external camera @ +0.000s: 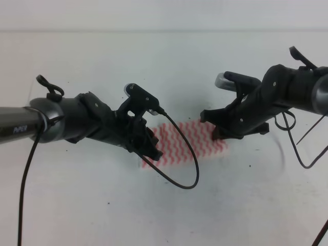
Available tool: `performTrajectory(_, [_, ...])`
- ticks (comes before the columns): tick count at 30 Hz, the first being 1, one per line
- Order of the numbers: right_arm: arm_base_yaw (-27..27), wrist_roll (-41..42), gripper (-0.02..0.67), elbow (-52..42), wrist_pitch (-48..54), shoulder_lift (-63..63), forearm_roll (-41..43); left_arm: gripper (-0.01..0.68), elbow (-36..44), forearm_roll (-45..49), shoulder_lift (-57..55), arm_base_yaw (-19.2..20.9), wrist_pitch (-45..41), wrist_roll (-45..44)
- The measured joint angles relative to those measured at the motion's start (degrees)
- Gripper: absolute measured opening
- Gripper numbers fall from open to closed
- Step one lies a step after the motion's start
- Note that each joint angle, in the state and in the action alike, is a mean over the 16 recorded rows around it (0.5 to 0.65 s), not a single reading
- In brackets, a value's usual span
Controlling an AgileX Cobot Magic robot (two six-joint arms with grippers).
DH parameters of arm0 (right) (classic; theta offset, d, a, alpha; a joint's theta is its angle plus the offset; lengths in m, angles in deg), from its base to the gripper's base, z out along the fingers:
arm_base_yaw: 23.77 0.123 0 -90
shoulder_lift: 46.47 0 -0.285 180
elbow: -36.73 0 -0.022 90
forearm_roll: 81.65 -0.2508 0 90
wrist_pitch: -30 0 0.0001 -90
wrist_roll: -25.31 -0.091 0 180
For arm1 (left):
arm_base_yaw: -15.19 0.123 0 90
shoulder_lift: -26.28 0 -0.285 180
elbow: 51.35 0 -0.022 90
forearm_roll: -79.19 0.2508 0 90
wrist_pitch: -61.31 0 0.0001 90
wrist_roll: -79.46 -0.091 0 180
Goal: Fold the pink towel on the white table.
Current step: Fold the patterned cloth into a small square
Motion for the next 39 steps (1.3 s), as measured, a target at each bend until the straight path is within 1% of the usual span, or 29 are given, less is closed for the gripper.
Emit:
performTrajectory(10, [0.0,0.5,-0.002,0.0,-0.4,-1.3,-0.6,0.000,0.0,0.0,0.1,0.0,0.5,-0.1])
performTrajectory(21, [0.3,5.5,-0.002,0.0,0.2,-1.4,-6.7,0.000,0.0,0.0,0.1,0.0,0.7,-0.3])
performTrajectory(28, [1.5,9.0,-0.002,0.1,0.3,-1.5,-10.5,0.000,0.0,0.0,0.0,0.0,0.7,-0.5])
performTrajectory(39, [3.4,10.7,-0.002,1.5,0.5,-1.5,-11.8,0.000,0.0,0.3,1.2,0.0,0.5,-0.8])
